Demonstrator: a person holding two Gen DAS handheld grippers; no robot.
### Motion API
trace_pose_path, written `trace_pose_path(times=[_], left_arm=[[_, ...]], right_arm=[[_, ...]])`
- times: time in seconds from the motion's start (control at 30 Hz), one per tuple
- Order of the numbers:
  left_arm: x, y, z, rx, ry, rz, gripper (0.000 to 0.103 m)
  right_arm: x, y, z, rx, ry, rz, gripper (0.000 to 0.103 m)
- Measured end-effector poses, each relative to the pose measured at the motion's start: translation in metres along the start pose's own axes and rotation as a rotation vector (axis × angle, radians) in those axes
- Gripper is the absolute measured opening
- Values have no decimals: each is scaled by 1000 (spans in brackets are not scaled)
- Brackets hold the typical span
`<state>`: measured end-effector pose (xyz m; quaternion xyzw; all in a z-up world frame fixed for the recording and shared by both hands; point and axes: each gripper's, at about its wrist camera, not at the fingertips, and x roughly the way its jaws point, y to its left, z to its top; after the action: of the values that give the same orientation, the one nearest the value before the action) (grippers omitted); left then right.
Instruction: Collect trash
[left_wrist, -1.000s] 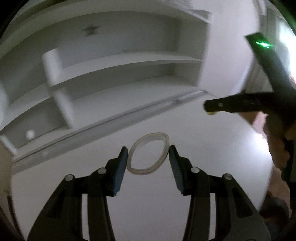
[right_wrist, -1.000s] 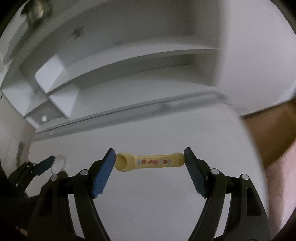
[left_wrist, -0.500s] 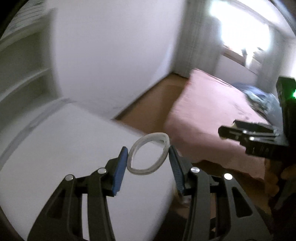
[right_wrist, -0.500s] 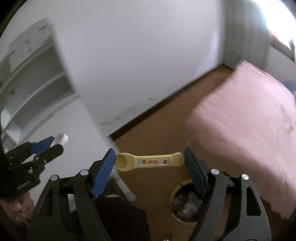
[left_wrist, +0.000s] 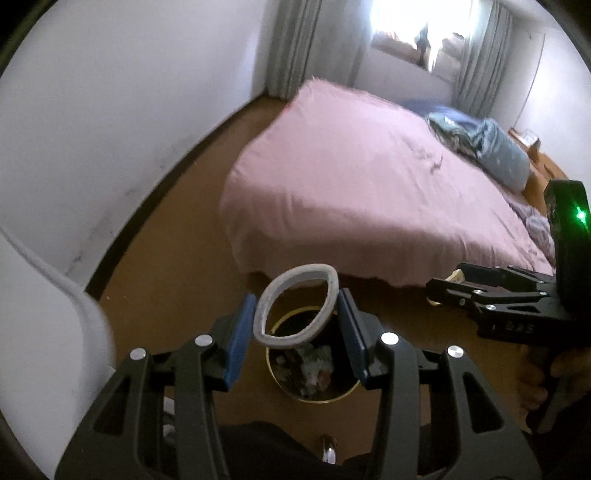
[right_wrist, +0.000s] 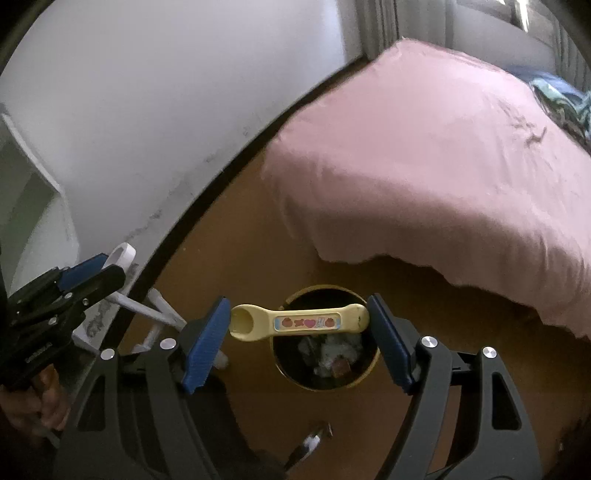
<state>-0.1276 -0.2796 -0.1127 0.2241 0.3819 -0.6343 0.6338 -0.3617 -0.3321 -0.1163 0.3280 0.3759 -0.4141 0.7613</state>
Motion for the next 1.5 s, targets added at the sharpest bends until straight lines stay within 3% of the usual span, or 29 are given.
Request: trace_pose_path(times=[0.23,0.67,0.7,0.77,1.03,1.17,1.27,1.4,1.5], left_arm=[[42,-13,1,15,61,-18,46],[53,-27,5,49,108,-53,47],[55,-28,5,53,113,-53,49],[57,-33,5,51,109,-47,69],[53,-33,6,56,111,-40,76],[22,-21,9,33,55,20,91],[-19,-3,11,6,-3,68,94],[-94,37,5,-87,-101,160,96],[-151,77,-13,-189,-150,290,96]], right_arm=[[26,-11,-6,35,58,-2,74],[31,-28,-3,71,74,28,77],[31,-29,-3,78,76,36,79],[30,-31,-3,88,74,40,83],[26,-36,3,90,62,28,87],[17,-23,14,54,29,15,92],[9,1,26,-5,-6,13,92],[-2,66,47,-140,-63,67,92],[-6,133,57,-262,-97,145,93]])
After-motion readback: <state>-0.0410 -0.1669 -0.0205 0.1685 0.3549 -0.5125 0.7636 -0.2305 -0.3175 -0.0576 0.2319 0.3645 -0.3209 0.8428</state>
